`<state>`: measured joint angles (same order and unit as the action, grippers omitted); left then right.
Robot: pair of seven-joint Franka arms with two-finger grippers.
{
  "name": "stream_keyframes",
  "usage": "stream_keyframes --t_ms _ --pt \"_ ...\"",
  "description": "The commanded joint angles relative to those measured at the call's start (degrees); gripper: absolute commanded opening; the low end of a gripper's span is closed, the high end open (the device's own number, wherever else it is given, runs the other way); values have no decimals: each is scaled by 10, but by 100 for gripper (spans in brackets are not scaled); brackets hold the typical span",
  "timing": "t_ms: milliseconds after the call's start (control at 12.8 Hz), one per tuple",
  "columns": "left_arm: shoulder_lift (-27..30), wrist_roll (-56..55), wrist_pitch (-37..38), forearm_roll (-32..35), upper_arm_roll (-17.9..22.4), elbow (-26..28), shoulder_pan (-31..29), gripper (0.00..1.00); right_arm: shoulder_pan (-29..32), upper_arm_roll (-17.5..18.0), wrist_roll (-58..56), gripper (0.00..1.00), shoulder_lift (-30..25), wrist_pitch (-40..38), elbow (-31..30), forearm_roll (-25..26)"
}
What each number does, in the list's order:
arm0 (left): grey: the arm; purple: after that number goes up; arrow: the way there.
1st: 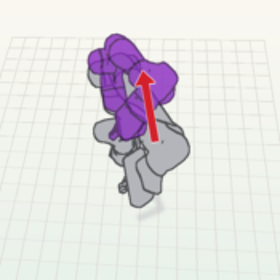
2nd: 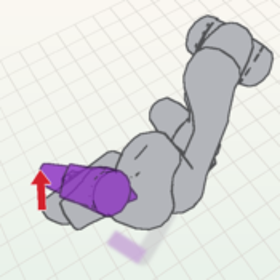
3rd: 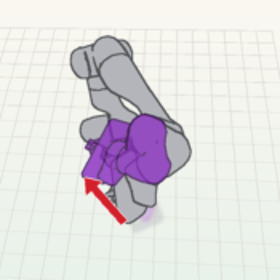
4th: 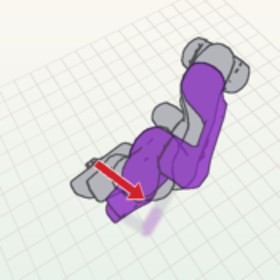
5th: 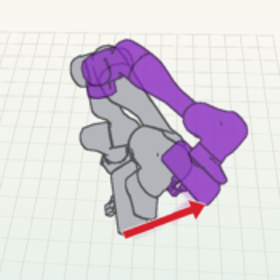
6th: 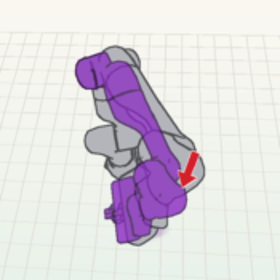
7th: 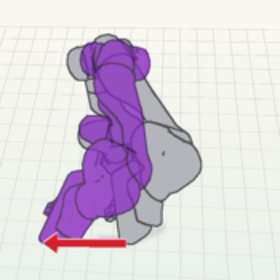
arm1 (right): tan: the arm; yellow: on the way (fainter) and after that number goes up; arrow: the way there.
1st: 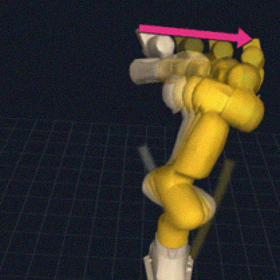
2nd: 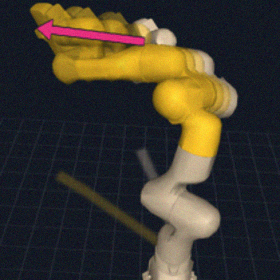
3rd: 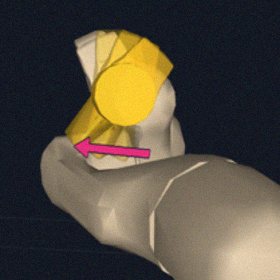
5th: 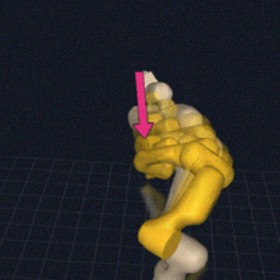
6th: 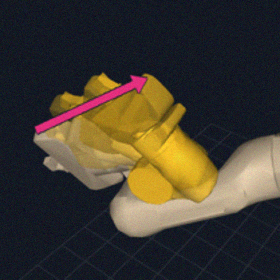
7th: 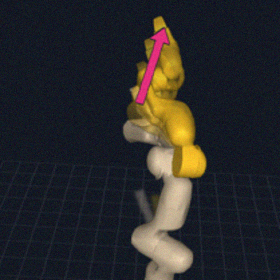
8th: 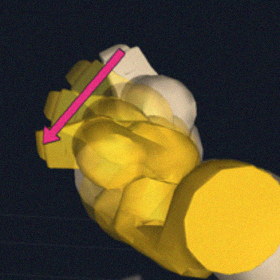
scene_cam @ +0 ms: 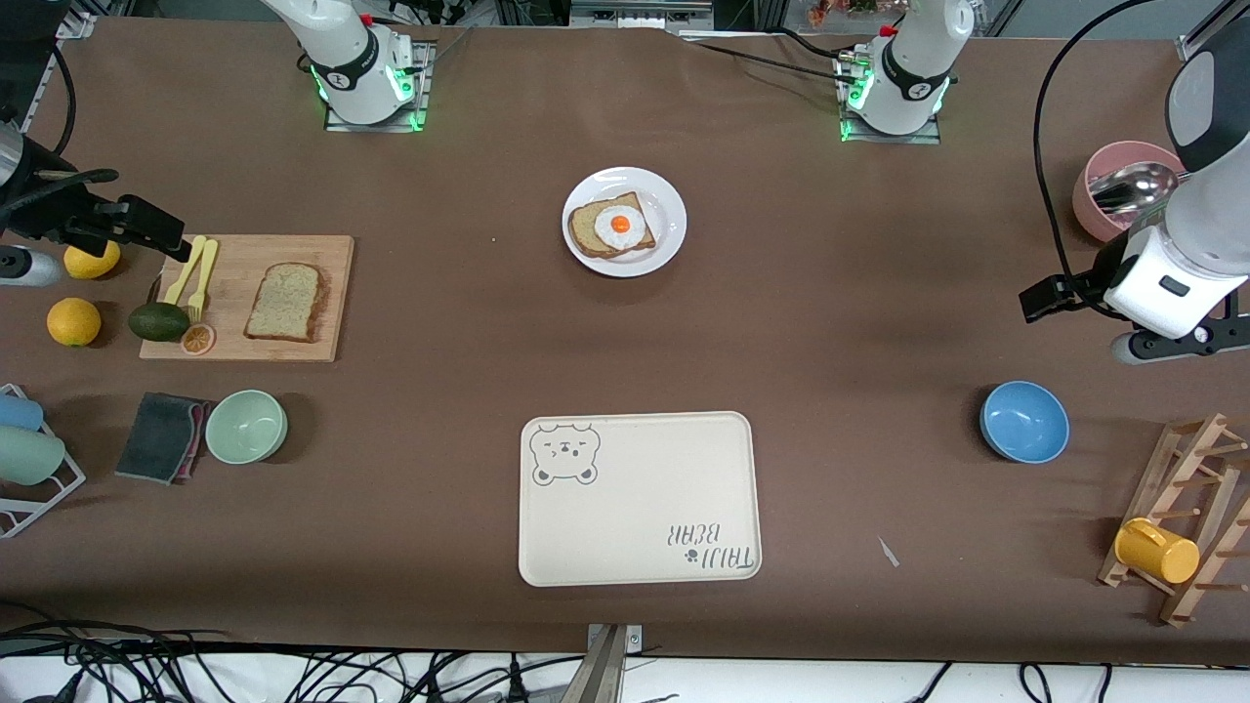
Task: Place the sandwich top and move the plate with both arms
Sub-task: 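Move the right gripper over the bread slice on the cutting board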
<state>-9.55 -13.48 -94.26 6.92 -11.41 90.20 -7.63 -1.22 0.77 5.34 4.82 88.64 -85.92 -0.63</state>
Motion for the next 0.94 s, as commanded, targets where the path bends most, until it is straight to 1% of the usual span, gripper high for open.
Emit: stream_keyframes --t_ms 0,312,468,546,702,858 --pt "6 -7 7 13 -1 -5 -2 100 11 10 -24 100 -12 8 -14 8" --pt "8 -8 7 17 1 -22 -2 100 10 11 -21 100 -11 7 -14 8" --pt "27 -8 7 12 3 -28 -9 100 10 11 -22 100 -10 6 -14 8" --pt "47 -7 14 5 3 -28 -11 100 11 11 -21 100 -10 4 -14 7" --pt "66 -8 31 -29 3 -28 -11 100 11 11 -19 100 -11 1 -14 8" --pt "83 -10 33 -38 24 -20 5 100 10 11 -18 100 -11 0 -14 8"
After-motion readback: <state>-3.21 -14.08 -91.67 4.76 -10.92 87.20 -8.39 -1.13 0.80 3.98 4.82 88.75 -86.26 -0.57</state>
